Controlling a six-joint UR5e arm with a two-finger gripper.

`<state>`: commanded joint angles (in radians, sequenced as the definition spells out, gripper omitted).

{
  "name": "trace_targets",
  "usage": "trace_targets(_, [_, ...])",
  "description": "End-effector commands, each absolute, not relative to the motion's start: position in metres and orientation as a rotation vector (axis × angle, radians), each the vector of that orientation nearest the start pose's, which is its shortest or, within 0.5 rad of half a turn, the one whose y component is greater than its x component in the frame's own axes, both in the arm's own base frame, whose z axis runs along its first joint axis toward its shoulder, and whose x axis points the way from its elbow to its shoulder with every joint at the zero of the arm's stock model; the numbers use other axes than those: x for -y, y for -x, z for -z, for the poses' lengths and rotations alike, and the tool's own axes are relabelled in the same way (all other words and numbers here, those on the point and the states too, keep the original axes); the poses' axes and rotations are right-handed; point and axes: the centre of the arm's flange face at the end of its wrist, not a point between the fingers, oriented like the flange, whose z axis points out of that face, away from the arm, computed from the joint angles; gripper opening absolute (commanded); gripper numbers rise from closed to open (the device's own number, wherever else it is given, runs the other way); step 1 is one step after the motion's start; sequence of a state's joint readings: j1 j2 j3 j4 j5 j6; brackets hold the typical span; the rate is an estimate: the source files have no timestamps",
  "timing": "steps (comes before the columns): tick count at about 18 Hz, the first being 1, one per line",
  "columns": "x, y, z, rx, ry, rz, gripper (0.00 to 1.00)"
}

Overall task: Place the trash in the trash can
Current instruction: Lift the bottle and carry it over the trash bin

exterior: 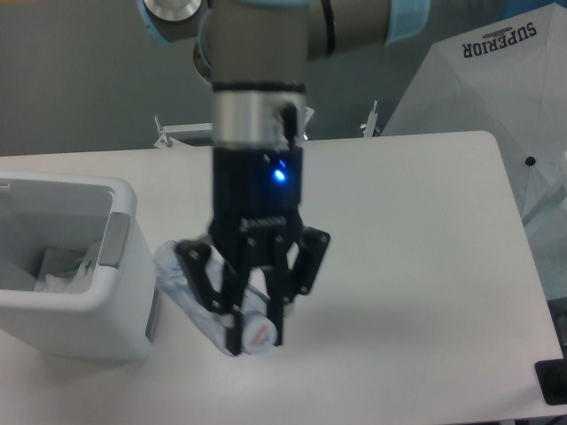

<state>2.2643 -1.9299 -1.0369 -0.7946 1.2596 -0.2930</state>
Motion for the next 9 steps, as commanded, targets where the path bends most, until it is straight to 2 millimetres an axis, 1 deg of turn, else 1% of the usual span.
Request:
trace_targets(3, [-0.630,0.275,-0.657,0.762,1.999,0.242,0.13])
trace_targets(5, [-0.638,0.255,-0.653,0.691,2.024,0.307,0.13])
trace_targets(7, [-0.641,0.233,-0.652,0.645,2.044,0.321,0.14])
trace_targets(9, [-0.643,0.210,-0.645,0.566,2.082,0.314,0.14])
